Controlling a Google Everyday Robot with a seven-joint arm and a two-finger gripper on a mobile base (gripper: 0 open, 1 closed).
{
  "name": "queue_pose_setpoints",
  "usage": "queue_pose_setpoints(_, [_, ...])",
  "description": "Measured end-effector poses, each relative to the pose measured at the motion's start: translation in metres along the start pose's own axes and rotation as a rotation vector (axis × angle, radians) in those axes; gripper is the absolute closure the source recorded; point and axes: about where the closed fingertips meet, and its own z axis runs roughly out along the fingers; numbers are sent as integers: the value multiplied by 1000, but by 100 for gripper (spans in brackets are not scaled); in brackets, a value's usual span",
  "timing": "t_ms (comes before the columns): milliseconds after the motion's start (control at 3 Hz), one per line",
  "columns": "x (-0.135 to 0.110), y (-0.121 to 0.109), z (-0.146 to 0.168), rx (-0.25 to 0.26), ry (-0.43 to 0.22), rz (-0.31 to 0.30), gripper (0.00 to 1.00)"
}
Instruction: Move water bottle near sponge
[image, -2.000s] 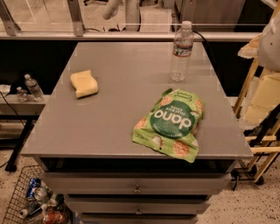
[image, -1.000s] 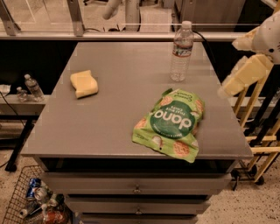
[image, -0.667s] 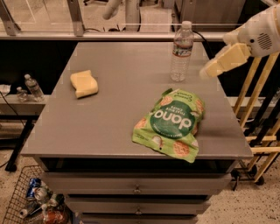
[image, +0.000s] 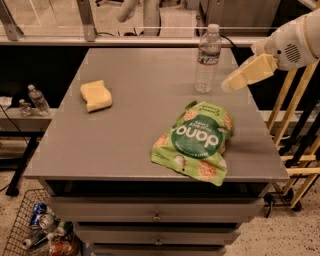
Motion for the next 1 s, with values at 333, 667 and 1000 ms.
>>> queue_pose_setpoints(333, [-4,-24,25,84,-49,25,0])
queue_pose_setpoints(667, [-14,-50,44,155,-100,35,0])
queue_pose_setpoints(1000, [-23,-67,61,197,-137,44,0])
